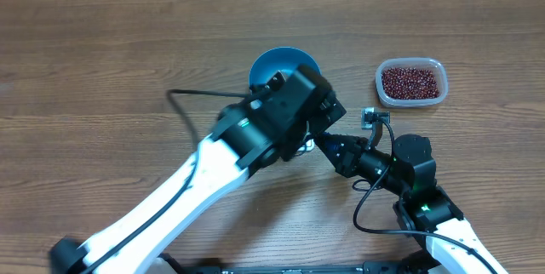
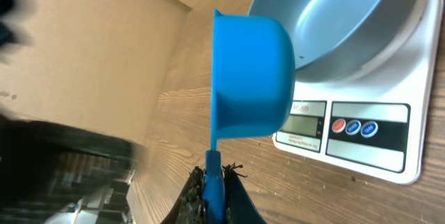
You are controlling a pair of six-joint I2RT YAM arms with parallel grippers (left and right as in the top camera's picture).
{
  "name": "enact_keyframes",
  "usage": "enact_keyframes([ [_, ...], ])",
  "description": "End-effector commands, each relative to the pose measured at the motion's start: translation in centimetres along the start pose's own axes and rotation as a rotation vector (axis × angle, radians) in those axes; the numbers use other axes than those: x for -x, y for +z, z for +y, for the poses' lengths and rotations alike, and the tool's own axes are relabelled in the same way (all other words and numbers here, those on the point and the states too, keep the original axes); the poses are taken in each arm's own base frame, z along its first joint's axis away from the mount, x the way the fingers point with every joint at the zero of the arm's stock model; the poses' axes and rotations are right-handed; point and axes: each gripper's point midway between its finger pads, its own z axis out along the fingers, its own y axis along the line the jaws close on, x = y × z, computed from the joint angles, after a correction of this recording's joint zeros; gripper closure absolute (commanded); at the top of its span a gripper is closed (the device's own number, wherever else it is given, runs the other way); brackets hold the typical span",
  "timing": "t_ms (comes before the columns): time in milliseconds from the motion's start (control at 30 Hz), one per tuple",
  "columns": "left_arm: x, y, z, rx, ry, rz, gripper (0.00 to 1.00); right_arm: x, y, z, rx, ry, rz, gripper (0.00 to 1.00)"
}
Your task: Scoop item into bowl and weigh 150g on scale
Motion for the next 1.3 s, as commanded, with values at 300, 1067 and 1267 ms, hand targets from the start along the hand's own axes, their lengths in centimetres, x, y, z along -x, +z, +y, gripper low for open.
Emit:
enact_keyframes([
  [300, 3.6, -17.3, 2.0, -0.128, 0.531, -0.341, 0.0, 5.5, -6.9, 8.5, -0.108, -0.254, -0.112, 0.96],
  [1067, 3.6, -8.6, 11.0, 0.346, 0.658, -0.195, 0.28, 5.1, -15.7, 8.1, -0.51, -0.224, -0.053, 0.96],
  [1267, 3.5, -3.9, 11.1, 0.43, 0.669, -0.137, 0.72, 4.9, -15.7, 8.1, -0.51, -0.219, -0.044, 0.96],
])
